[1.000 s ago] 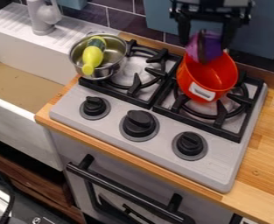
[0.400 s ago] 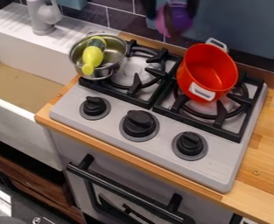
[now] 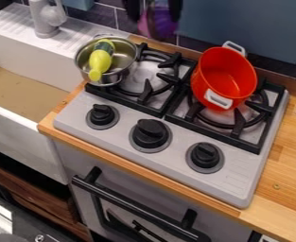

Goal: Take out the muffin out of the red pot

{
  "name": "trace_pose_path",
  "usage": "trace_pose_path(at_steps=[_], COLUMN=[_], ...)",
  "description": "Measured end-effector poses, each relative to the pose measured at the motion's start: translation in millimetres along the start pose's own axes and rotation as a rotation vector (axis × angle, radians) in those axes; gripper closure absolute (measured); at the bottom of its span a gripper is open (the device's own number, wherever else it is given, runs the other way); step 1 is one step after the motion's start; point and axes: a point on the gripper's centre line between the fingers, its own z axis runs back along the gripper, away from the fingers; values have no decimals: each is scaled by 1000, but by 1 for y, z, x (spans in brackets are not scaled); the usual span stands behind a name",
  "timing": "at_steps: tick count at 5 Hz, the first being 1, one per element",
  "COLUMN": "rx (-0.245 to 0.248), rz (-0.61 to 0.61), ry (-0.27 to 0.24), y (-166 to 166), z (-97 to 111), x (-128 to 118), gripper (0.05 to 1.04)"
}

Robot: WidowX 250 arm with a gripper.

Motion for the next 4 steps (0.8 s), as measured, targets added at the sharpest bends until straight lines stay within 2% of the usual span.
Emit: trace_pose_path(at_steps=[1, 2, 3, 4], rx=[12, 25, 55, 74], rz=[16, 18, 2, -4], ry=[-37, -6, 7, 11], y=[20, 42, 55, 59], z=[1, -13, -27, -33], x=[9, 12, 24, 32], gripper=[216, 216, 216, 216])
